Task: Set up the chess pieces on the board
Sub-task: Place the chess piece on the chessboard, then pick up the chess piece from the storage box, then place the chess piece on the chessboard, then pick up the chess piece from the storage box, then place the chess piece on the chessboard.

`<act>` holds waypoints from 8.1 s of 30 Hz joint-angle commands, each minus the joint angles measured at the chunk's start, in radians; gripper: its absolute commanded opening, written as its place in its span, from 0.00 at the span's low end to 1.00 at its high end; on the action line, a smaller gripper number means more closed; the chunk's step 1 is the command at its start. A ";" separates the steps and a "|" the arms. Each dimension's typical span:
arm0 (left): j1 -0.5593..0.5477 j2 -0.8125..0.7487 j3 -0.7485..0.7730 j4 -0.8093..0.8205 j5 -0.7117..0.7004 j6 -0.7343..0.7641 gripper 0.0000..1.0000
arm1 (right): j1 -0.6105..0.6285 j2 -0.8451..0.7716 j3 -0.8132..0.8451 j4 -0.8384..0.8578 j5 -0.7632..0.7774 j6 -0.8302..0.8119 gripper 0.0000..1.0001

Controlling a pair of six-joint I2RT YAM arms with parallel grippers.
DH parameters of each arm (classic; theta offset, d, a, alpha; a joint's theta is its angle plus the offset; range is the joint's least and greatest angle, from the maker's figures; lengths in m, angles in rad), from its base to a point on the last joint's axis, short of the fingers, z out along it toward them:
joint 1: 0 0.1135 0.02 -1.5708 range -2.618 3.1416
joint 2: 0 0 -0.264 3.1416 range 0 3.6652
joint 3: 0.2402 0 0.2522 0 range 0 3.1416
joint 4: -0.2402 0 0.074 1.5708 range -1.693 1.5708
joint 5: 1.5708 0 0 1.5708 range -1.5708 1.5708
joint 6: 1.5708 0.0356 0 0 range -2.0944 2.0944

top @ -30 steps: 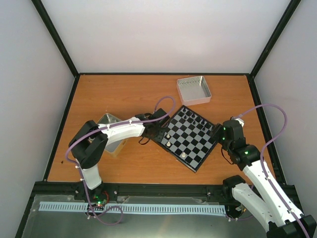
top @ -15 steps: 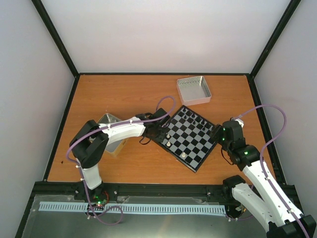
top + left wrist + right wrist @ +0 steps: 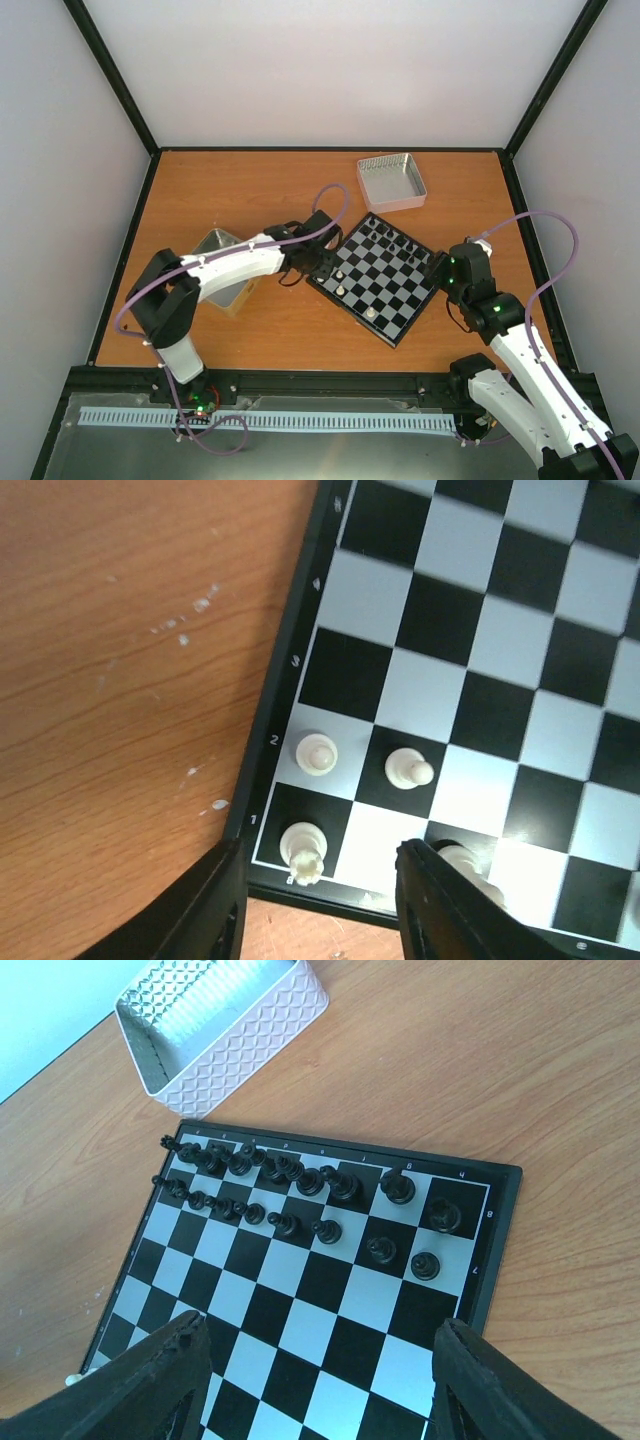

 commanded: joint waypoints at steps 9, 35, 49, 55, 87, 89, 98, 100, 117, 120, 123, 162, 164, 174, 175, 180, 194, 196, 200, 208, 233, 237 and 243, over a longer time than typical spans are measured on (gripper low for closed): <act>0.228 -0.302 -0.110 -0.072 -0.280 -0.253 0.41 | 0.005 -0.016 -0.013 0.000 -0.001 0.009 0.61; 0.796 -0.475 -0.508 0.067 -0.051 -0.314 0.38 | 0.005 -0.007 -0.014 0.003 -0.002 0.006 0.61; 0.800 -0.391 -0.495 0.084 -0.125 -0.304 0.25 | 0.005 0.004 -0.014 0.006 0.004 0.002 0.61; 0.799 -0.369 -0.497 0.103 -0.130 -0.293 0.23 | 0.005 0.010 -0.015 0.010 0.002 0.004 0.61; 0.415 -0.510 -0.255 0.222 0.349 0.063 0.01 | 0.005 0.017 -0.005 0.023 -0.028 0.008 0.61; 0.333 -0.453 -0.226 0.198 0.282 0.049 0.02 | 0.005 0.014 -0.002 0.018 -0.027 0.011 0.61; 0.051 -0.110 0.004 -0.046 0.022 -0.089 0.02 | 0.005 -0.001 -0.007 0.008 -0.025 0.016 0.61; 0.024 -0.065 0.043 -0.085 0.010 -0.107 0.02 | 0.004 -0.004 -0.008 0.004 -0.022 0.015 0.61; -0.046 0.106 0.129 -0.123 0.087 -0.136 0.05 | 0.005 -0.008 -0.024 0.008 -0.018 0.014 0.61; -0.050 0.127 0.132 -0.129 0.073 -0.141 0.04 | 0.005 -0.007 -0.026 0.007 -0.015 0.012 0.61; -0.052 0.137 0.134 -0.124 0.063 -0.143 0.04 | 0.004 -0.005 -0.029 0.010 -0.016 0.014 0.61; 0.161 -0.276 0.004 -0.192 -0.295 -0.232 0.32 | 0.004 -0.005 -0.033 0.009 -0.024 0.022 0.61; 0.226 -0.337 -0.068 -0.158 -0.283 -0.240 0.35 | 0.005 0.001 -0.031 0.012 -0.025 0.022 0.61; 0.504 -0.383 -0.312 0.024 -0.099 -0.212 0.41 | 0.005 0.062 0.008 0.018 -0.043 0.021 0.61; 0.524 -0.369 -0.318 0.034 -0.085 -0.208 0.40 | 0.005 0.065 0.015 0.014 -0.045 0.021 0.61; 0.591 -0.294 -0.331 0.099 -0.007 -0.163 0.39 | 0.005 0.056 0.022 0.014 -0.047 0.024 0.61; 0.603 -0.149 -0.311 0.118 -0.053 -0.149 0.26 | 0.005 0.082 0.022 0.025 -0.047 0.015 0.61; 0.602 -0.132 -0.302 0.120 -0.074 -0.146 0.20 | 0.004 0.077 0.010 0.036 -0.056 0.018 0.61; 0.603 -0.121 -0.298 0.122 -0.080 -0.140 0.13 | 0.004 0.080 0.014 0.034 -0.052 0.016 0.61; 0.603 -0.237 -0.257 0.069 -0.057 -0.105 0.03 | 0.004 0.072 0.005 0.036 -0.057 0.026 0.61; -0.125 0.057 0.272 -0.119 -0.077 -0.055 0.04 | 0.005 0.030 -0.033 0.039 -0.060 0.031 0.61; -0.167 0.174 0.368 -0.194 -0.104 -0.069 0.04 | 0.005 0.014 -0.044 0.034 -0.060 0.033 0.61; -0.169 0.221 0.375 -0.199 -0.041 -0.057 0.04 | 0.005 0.009 -0.050 0.034 -0.059 0.030 0.61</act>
